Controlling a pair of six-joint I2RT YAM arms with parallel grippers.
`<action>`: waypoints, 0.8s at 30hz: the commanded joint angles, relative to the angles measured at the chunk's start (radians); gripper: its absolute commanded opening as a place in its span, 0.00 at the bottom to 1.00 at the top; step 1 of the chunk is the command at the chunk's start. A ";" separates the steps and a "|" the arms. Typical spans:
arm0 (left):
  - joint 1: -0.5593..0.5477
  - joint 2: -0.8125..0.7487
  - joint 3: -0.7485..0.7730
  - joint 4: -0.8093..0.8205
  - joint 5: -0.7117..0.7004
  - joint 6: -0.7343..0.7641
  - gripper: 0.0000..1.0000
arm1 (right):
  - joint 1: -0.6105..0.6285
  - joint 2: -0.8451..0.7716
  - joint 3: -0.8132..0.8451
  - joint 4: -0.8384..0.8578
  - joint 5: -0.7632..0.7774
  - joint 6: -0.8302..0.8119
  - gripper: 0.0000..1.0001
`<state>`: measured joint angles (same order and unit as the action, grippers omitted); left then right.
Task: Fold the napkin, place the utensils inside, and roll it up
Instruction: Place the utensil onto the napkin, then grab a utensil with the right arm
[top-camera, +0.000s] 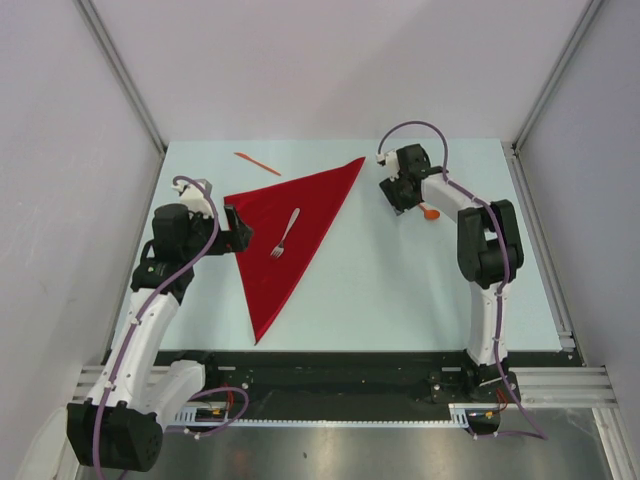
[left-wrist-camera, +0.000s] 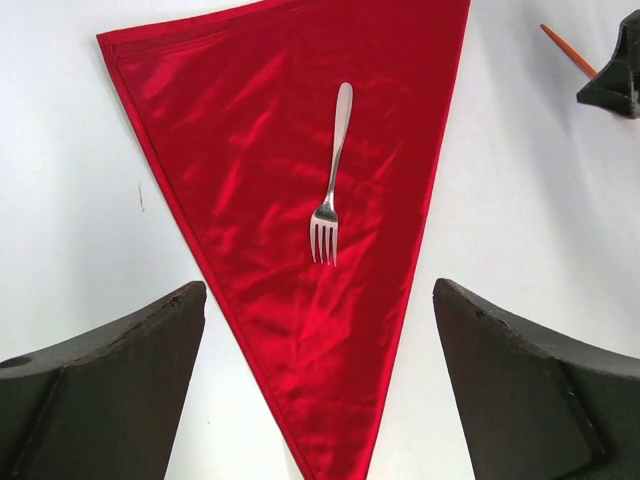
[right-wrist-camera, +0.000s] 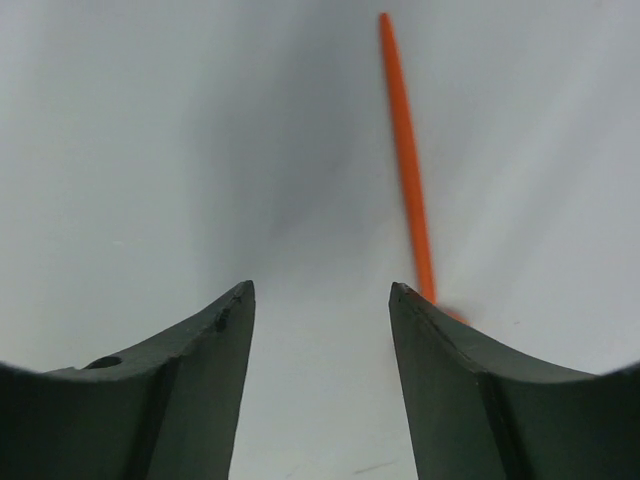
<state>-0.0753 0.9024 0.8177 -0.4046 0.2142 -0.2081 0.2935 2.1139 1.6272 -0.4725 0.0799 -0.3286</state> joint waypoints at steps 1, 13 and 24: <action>0.008 -0.014 -0.006 0.043 0.021 0.016 1.00 | -0.062 -0.003 0.019 0.112 -0.003 -0.150 0.63; 0.008 0.012 -0.002 0.036 0.016 0.016 1.00 | -0.134 0.095 0.050 0.048 -0.130 -0.190 0.59; 0.008 0.015 0.000 0.035 0.022 0.012 1.00 | -0.165 0.138 0.118 -0.058 -0.215 -0.118 0.26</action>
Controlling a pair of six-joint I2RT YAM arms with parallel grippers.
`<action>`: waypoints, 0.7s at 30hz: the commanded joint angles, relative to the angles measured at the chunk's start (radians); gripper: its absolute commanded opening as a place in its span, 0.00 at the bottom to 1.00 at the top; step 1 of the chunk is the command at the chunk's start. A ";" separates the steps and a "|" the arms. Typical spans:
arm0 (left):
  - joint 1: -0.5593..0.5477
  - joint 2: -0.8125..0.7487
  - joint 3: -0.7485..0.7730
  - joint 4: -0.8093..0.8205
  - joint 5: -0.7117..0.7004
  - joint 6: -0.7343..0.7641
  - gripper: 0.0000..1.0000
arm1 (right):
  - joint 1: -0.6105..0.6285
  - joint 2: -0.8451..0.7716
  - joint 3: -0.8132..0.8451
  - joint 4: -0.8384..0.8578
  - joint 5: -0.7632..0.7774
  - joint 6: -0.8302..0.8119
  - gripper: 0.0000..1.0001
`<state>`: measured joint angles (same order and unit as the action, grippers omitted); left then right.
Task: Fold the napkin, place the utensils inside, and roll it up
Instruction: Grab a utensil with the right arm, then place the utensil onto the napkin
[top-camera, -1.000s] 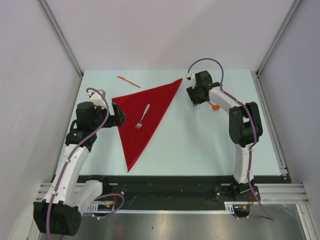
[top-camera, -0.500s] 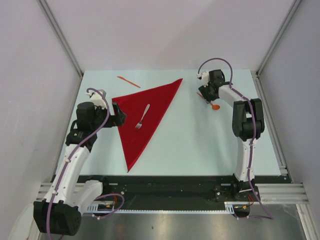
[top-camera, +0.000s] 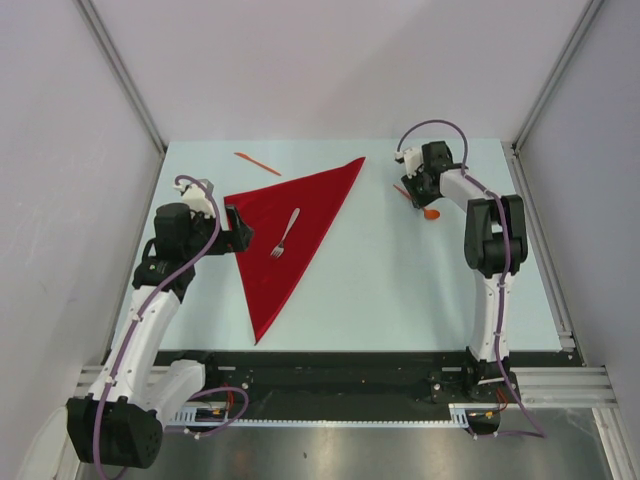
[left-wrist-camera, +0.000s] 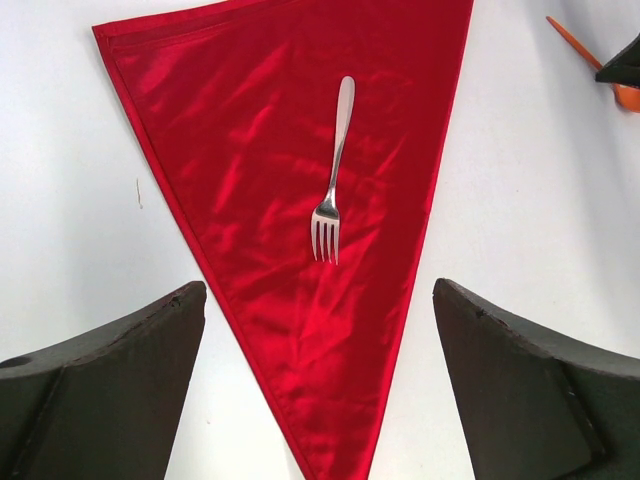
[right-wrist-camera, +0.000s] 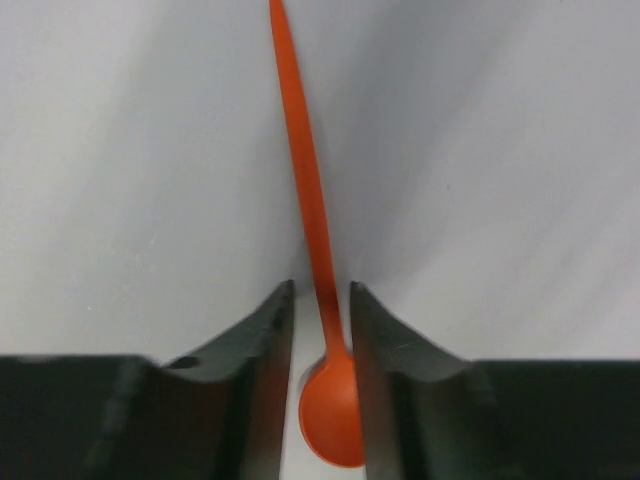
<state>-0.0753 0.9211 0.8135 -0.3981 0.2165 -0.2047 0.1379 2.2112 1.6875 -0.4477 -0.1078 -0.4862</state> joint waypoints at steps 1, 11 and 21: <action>0.008 -0.004 0.004 0.028 0.020 0.008 1.00 | -0.011 0.044 0.064 -0.095 -0.032 0.052 0.16; 0.008 -0.018 0.004 0.030 0.030 0.002 1.00 | 0.049 -0.097 0.022 -0.195 -0.040 0.674 0.00; 0.008 -0.028 0.004 0.033 0.037 -0.001 1.00 | 0.471 -0.285 -0.257 0.081 0.201 1.373 0.00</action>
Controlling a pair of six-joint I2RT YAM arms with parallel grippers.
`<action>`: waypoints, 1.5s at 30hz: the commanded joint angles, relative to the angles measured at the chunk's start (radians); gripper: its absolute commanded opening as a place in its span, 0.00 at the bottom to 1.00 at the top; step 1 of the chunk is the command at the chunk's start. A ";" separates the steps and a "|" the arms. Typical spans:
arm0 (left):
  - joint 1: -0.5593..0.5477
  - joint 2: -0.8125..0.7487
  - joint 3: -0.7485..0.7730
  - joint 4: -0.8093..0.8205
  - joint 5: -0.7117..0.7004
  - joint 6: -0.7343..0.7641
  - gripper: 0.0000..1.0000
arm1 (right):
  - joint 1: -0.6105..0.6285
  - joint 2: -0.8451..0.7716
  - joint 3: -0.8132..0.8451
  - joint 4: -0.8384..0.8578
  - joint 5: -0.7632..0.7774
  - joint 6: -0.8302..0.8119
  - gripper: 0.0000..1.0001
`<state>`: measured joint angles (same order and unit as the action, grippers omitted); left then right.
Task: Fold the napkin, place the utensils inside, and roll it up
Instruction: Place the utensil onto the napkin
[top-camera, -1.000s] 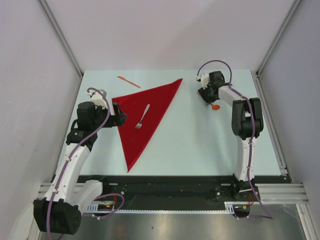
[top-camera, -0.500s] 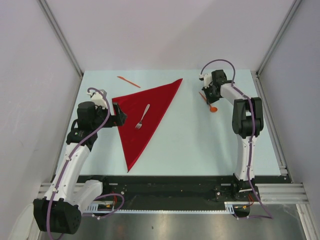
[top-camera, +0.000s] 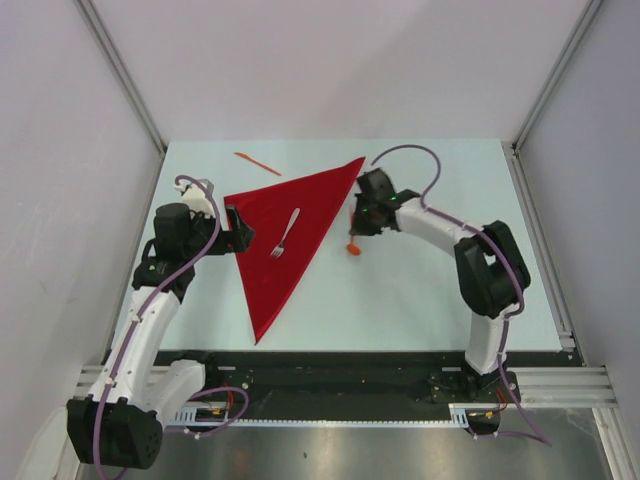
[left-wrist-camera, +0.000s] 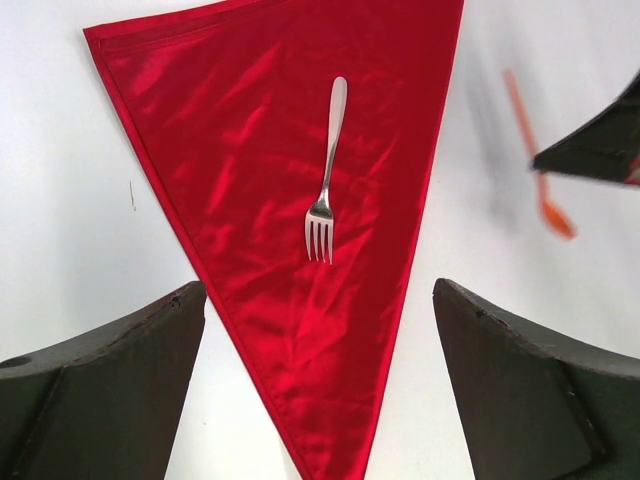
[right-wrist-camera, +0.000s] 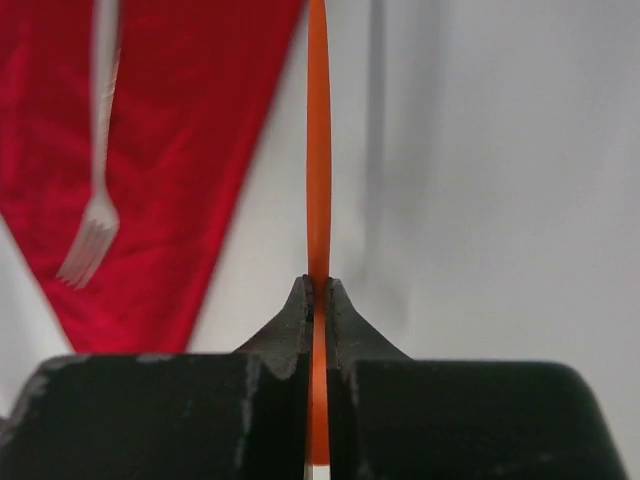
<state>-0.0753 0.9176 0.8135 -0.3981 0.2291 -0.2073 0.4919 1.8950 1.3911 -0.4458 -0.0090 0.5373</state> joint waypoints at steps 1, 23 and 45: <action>0.008 -0.026 0.004 0.030 0.024 0.002 0.99 | 0.173 0.086 0.077 0.055 0.115 0.377 0.00; 0.008 -0.049 0.004 0.033 0.027 0.000 1.00 | 0.361 0.452 0.525 -0.177 0.326 0.791 0.00; 0.008 -0.042 0.004 0.031 0.023 -0.001 1.00 | 0.386 0.471 0.548 -0.079 0.337 0.610 0.20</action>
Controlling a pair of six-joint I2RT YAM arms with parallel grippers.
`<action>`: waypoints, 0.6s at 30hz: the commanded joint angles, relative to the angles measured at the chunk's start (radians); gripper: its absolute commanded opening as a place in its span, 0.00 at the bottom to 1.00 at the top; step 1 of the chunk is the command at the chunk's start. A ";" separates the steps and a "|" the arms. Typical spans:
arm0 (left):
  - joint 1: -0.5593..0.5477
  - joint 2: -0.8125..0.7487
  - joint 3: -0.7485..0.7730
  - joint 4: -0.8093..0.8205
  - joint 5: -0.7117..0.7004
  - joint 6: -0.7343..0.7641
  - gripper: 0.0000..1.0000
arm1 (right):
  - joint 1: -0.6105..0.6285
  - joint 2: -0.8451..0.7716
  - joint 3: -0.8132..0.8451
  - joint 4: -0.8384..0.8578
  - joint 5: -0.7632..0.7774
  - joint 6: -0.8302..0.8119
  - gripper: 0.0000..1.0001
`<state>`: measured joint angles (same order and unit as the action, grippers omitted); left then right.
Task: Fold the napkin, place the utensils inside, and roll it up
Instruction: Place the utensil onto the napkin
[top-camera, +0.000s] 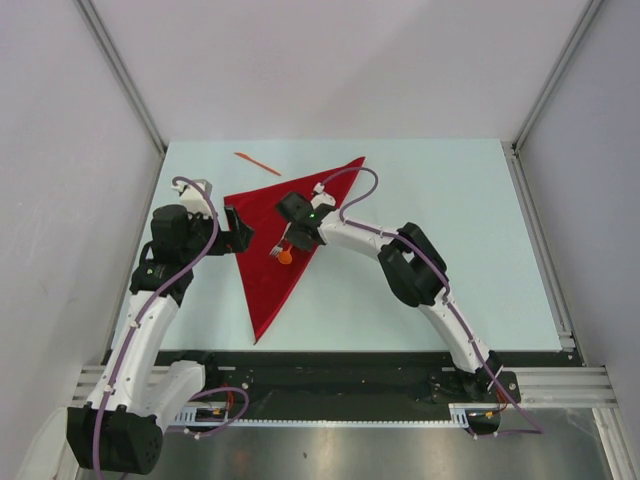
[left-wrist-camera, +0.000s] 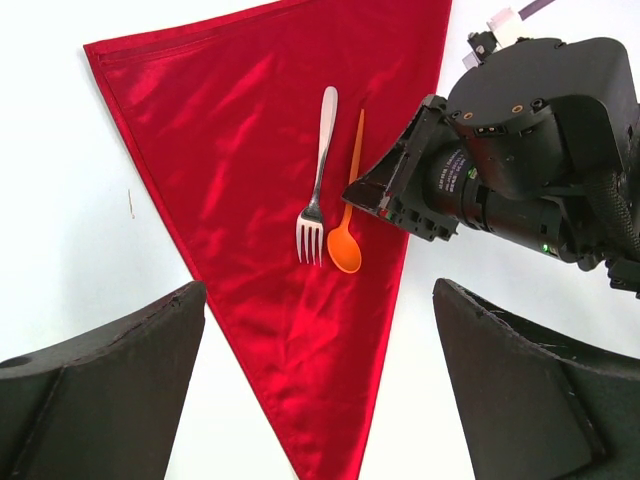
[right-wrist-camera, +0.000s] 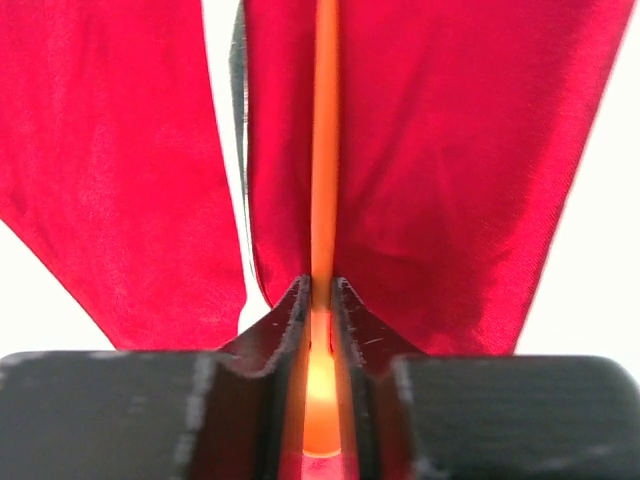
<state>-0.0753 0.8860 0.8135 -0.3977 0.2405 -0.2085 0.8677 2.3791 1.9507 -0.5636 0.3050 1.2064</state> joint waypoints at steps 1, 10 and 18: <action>0.008 -0.006 0.004 0.031 0.008 0.003 1.00 | 0.008 -0.023 -0.015 0.039 0.032 -0.068 0.33; 0.008 0.050 0.013 0.056 -0.058 0.001 1.00 | 0.007 -0.216 -0.107 0.048 0.078 -0.172 0.44; 0.002 0.330 0.177 0.181 -0.151 -0.231 0.97 | -0.186 -0.605 -0.598 0.442 -0.208 -0.339 0.45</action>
<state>-0.0753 1.0893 0.8715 -0.3435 0.1677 -0.2790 0.8135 1.9690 1.5307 -0.3847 0.2573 0.9905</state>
